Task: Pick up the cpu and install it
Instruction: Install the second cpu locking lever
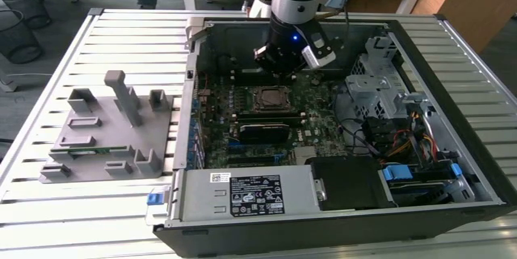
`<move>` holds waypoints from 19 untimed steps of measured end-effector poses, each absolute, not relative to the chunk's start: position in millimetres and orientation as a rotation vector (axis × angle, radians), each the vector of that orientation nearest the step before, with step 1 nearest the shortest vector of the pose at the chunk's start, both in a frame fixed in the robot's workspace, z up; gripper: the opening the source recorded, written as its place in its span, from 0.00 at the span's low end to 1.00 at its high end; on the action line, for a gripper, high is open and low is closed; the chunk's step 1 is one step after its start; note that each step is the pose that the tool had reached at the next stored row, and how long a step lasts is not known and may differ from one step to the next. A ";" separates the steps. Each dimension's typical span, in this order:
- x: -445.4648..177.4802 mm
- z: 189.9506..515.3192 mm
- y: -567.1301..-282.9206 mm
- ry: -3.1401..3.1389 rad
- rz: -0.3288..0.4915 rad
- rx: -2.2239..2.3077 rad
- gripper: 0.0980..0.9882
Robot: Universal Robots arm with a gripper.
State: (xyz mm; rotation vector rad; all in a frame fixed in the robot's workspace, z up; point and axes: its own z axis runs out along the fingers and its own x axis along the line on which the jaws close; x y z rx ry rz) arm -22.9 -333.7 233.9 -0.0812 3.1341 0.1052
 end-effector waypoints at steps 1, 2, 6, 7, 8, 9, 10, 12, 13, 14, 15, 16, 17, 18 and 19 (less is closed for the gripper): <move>-22.9 235.5 -333.8 3.134 0.105 -0.081 0.01; -22.8 236.3 -334.1 3.134 0.105 -0.081 0.01; -22.8 236.7 -338.8 3.134 0.105 -0.081 0.01; -22.8 236.7 -340.9 3.134 0.105 -0.081 0.01; -22.8 236.7 -343.2 3.134 0.104 -0.081 0.01; -22.8 236.7 -345.9 3.134 0.104 -0.081 0.01; -22.9 236.7 -348.7 3.134 0.104 -0.081 0.01; -22.9 236.6 -354.1 3.134 0.104 -0.081 0.01; -22.8 236.5 -363.7 3.134 0.104 -0.081 0.01; -22.8 236.6 -365.0 3.135 0.104 -0.081 0.01; -22.8 236.6 -365.8 3.135 0.104 -0.081 0.01; -22.7 236.6 -366.7 3.136 0.104 -0.081 0.01; -22.6 236.6 -367.7 3.138 0.105 -0.081 0.01; -22.6 236.5 -368.5 3.139 0.105 -0.081 0.01; -22.6 236.5 -369.7 3.139 0.106 -0.081 0.01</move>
